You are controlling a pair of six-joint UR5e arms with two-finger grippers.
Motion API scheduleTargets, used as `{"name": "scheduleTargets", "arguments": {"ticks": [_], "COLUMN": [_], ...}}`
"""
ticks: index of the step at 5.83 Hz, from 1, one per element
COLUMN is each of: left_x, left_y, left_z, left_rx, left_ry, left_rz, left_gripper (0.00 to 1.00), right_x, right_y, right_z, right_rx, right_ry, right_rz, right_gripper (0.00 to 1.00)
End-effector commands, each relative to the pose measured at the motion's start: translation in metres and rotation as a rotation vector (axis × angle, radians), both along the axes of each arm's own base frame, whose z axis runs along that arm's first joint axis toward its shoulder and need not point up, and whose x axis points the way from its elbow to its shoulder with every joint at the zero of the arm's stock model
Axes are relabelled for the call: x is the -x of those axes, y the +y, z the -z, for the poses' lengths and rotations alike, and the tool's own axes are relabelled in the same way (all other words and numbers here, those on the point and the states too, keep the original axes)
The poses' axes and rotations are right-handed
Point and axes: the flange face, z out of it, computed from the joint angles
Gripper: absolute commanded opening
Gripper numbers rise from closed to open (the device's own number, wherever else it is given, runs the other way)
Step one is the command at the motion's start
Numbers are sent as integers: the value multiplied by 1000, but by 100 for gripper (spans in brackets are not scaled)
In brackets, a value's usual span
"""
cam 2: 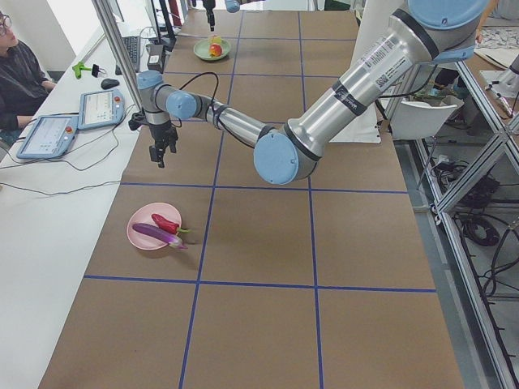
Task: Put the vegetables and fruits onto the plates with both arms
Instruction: 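Release the peach onto the green plate and withdraw both arms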
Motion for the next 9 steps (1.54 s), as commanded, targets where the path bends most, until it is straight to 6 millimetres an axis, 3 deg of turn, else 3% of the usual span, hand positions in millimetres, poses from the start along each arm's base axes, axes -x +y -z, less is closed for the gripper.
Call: {"name": "scheduleTargets", "arguments": {"ticks": [1,2,3,5,6,7,8,9], "left_x": [51,92,145,236,261,278,292,298], "left_y": [19,46,58,95,108,121,127,130], "left_z": [-7,-36,-71,-148,-175,-196,-205,-205], "left_rx": [18,3,-48,-117,-110,-86,-65,-59], "left_ry": [2,42,62,29,23,25,48,66], "left_rz": [45,13,-63,-156,-157,-128,-97,-77], "left_gripper": [100,100,100,100,100,100,100,100], "right_x": [-51,-74,-94,-119,-127,-130,-130,-134], "right_y": [34,66,101,170,200,217,221,239], "right_z": [32,30,20,-1,-6,-10,-20,-18], "right_rx": [28,47,64,89,96,101,114,110], "right_ry": [9,-17,-69,-95,-97,-97,-98,-84], "right_rz": [22,4,-20,-59,-74,-79,-79,-92], "right_gripper": [100,100,100,100,100,100,100,100]}}
